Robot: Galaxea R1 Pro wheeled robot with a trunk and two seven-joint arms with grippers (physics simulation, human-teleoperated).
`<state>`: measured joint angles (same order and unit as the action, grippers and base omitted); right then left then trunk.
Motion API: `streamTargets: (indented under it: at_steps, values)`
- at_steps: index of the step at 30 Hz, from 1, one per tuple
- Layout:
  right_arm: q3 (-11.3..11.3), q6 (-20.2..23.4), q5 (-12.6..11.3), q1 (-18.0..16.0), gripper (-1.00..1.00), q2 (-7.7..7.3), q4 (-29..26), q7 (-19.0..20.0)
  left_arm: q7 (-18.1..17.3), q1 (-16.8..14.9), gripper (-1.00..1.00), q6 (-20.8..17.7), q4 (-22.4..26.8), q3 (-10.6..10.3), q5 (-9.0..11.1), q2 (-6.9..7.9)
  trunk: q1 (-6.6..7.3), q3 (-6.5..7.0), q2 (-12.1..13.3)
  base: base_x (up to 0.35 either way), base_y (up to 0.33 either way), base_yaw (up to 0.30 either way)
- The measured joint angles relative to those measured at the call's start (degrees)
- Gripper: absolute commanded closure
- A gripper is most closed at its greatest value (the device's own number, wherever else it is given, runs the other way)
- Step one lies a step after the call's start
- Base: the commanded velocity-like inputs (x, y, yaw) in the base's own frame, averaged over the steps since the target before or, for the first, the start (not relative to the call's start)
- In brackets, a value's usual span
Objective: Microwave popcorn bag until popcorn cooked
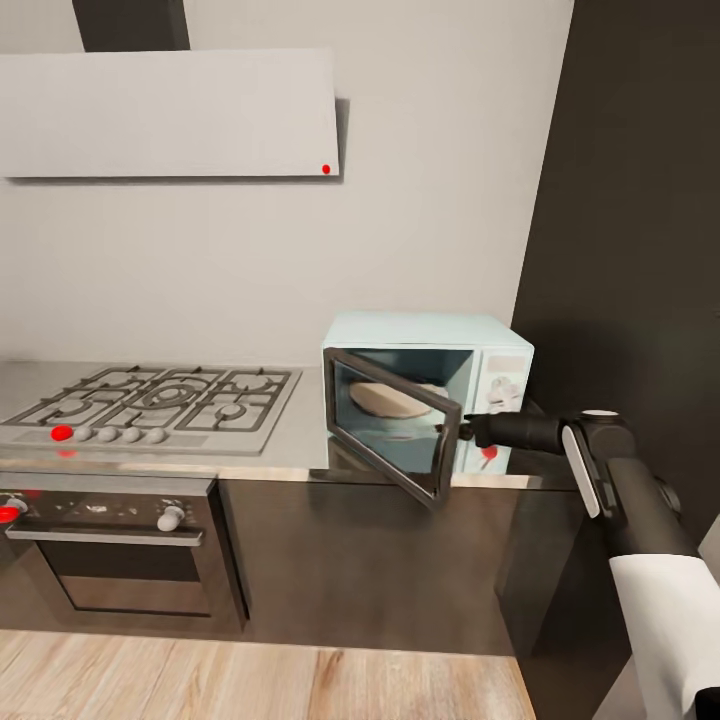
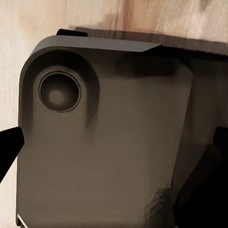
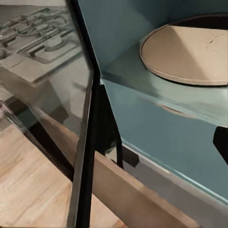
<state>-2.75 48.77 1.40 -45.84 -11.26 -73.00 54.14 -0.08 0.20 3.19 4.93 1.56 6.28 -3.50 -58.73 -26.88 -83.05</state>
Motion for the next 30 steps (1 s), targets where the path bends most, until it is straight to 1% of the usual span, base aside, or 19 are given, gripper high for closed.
streamTargets:
  at_steps: [3, 5, 8, 10, 11, 18, 28, 30]
  values:
    - [0.0, 0.0, 0.1, 0.0, -1.00, -0.07, -0.1, 3.0, 0.0, 0.0, -1.00, 0.0, 0.0, 0.0, 0.0, 0.00, 0.00, 0.00, 0.0, 0.000, 0.000, 0.000]
    - [0.0, 0.0, 0.1, 0.0, -1.00, -0.08, -0.1, 3.8, 0.0, 0.0, -1.00, 0.0, 0.0, 0.0, 0.0, 0.00, 0.00, 0.00, 0.0, 0.000, 0.000, 0.000]
    - [0.1, 0.0, 0.1, 0.0, -1.00, -0.09, -0.1, 4.2, 0.0, 0.0, -1.00, 0.0, 0.0, 0.0, 0.0, 0.00, 0.00, 0.00, 0.0, 0.000, 0.000, 0.000]
    - [0.9, 0.1, 0.0, 0.0, -1.00, -0.09, -0.1, 4.2, 0.0, 0.0, -1.00, 0.0, 0.0, 0.0, 0.0, 0.00, 0.00, 0.00, 0.0, 0.000, 0.000, 0.000]
    - [0.7, -0.1, 0.2, 0.0, -1.00, 0.18, 0.1, 3.9, 0.0, 0.0, -1.00, 0.0, 0.0, 0.2, 0.0, 0.00, 0.00, 0.00, 0.0, 0.000, 0.000, 0.000]
    - [0.6, 0.0, 0.3, 0.0, -1.00, 0.09, 0.1, 3.6, 0.0, 0.0, -1.00, 0.1, 0.0, 0.2, 0.1, 0.00, 0.00, 0.00, 0.0, -0.011, 0.003, 0.000]
    - [0.7, -0.1, 0.5, 0.0, -1.00, 0.31, 0.0, 3.7, 0.0, 0.0, -1.00, 0.1, 0.1, 0.2, 0.0, -0.04, -0.03, 0.00, 0.0, -0.255, 0.127, 0.000]
    - [0.7, -0.2, 0.5, 0.0, -1.00, 0.70, 0.0, 3.7, 0.0, 0.0, -1.00, 0.1, 0.1, 0.2, 0.0, -0.01, -0.03, 0.00, 0.0, -0.244, 0.142, 0.000]
